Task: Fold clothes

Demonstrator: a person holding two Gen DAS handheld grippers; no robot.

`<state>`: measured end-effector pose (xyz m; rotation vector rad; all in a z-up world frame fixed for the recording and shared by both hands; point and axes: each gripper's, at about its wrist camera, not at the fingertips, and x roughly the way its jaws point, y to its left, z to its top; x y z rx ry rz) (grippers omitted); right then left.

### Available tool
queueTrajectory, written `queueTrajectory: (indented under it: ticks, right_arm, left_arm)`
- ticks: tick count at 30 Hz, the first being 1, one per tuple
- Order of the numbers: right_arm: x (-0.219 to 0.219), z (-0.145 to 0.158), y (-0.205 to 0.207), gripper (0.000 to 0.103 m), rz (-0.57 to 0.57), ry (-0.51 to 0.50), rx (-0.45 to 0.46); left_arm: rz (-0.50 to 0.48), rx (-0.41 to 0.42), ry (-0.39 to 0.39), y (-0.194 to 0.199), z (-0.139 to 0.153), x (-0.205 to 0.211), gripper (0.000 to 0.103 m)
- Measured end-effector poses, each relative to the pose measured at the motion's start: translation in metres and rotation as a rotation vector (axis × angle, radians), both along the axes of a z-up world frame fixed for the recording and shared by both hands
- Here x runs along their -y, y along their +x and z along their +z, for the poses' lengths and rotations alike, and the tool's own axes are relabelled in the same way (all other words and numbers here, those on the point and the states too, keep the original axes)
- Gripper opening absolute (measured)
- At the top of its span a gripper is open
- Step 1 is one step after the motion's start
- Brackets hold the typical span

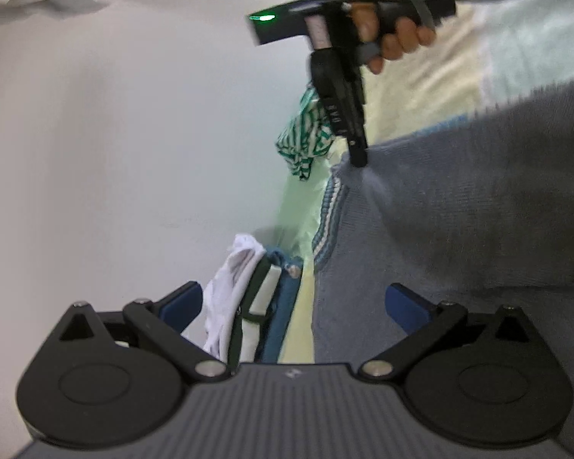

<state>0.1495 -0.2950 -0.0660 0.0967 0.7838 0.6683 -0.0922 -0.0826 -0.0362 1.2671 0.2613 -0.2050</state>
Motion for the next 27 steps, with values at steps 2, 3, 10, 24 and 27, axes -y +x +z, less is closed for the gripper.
queueTrajectory:
  ticks: [2, 3, 10, 24, 27]
  right_arm:
    - [-0.001, -0.003, 0.000, 0.005, 0.002, -0.024, -0.001]
    - [-0.004, -0.006, -0.001, 0.005, 0.007, -0.048, 0.006]
    - [-0.004, 0.000, 0.001, 0.005, -0.029, -0.014, 0.018]
    - [0.011, -0.006, 0.000, 0.021, -0.083, 0.033, -0.015]
    - [0.026, -0.006, -0.008, 0.037, -0.046, 0.125, -0.121]
  left_arm:
    - [0.072, -0.033, -0.096, 0.002, 0.014, -0.003, 0.102]
    - [0.110, -0.067, -0.170, 0.004, 0.022, -0.003, 0.102]
    - [0.104, -0.377, -0.553, -0.005, 0.021, 0.043, 0.102]
    - [0.098, -0.731, -0.664, -0.040, -0.018, 0.058, 0.079]
    - [0.073, -0.765, -0.681, -0.044, -0.010, 0.060, 0.084]
